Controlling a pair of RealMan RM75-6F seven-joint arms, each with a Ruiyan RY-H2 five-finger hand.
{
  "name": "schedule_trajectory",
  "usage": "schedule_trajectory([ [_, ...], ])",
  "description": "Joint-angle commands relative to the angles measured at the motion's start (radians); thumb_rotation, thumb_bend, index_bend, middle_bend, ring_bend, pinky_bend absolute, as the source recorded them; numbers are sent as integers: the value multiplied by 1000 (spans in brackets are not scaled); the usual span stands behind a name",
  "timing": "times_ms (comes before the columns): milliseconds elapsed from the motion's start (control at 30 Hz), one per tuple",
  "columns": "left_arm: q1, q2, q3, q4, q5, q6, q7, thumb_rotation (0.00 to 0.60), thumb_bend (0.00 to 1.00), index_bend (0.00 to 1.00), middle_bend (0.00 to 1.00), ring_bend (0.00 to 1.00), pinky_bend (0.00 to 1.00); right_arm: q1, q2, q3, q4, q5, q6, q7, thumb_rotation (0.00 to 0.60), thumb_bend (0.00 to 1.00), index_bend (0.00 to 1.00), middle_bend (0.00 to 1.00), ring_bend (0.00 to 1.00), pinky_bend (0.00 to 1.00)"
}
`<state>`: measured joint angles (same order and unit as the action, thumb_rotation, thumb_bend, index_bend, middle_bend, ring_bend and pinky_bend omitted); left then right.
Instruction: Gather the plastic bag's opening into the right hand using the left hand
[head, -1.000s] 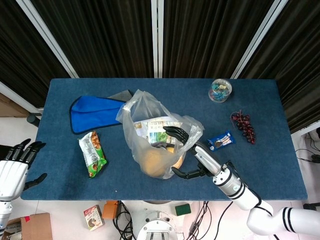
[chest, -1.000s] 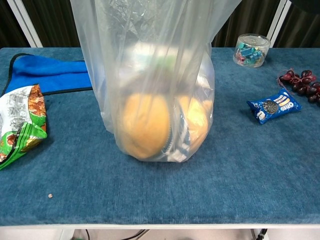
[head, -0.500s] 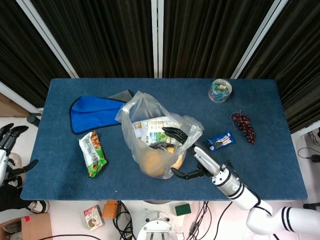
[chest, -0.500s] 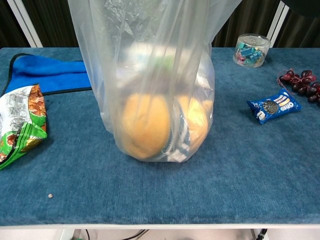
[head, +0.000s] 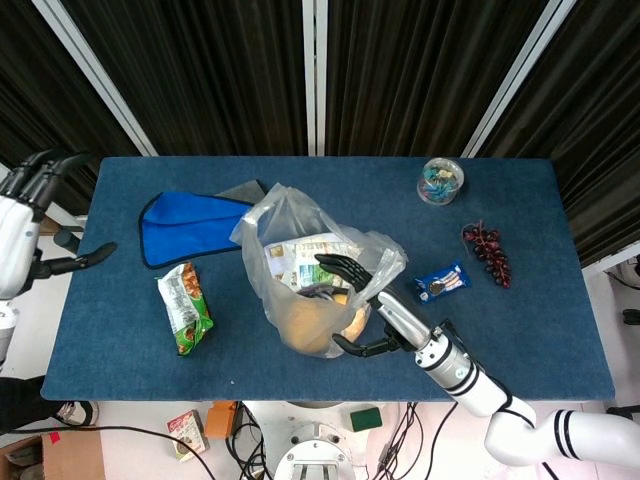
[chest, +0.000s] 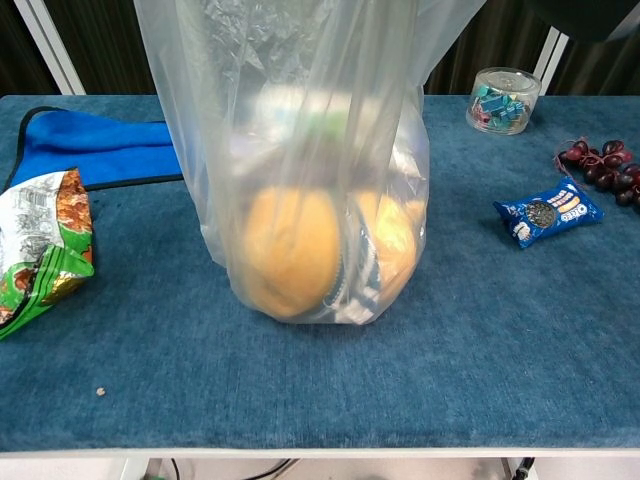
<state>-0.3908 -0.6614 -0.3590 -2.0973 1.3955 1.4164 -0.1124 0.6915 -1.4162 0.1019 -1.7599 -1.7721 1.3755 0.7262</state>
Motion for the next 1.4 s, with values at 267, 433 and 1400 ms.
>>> schedule_trajectory([
  [267, -320, -255, -94, 74, -186, -216, 218, 600, 8, 111, 207, 104, 228, 4, -3, 3, -4, 2, 0, -4, 600, 390, 0, 0, 0, 0],
  [433, -384, -324, -96, 97, -216, -239, 272, 600, 0, 108, 204, 103, 226, 9, -6, 9, -5, 3, -1, -7, 600, 391, 0, 0, 0, 0],
  [1400, -524, -409, -163, -10, -460, -312, 213, 582, 0, 105, 207, 103, 213, 13, -33, 4, 49, 20, 3, 25, 600, 402, 0, 0, 0, 0],
])
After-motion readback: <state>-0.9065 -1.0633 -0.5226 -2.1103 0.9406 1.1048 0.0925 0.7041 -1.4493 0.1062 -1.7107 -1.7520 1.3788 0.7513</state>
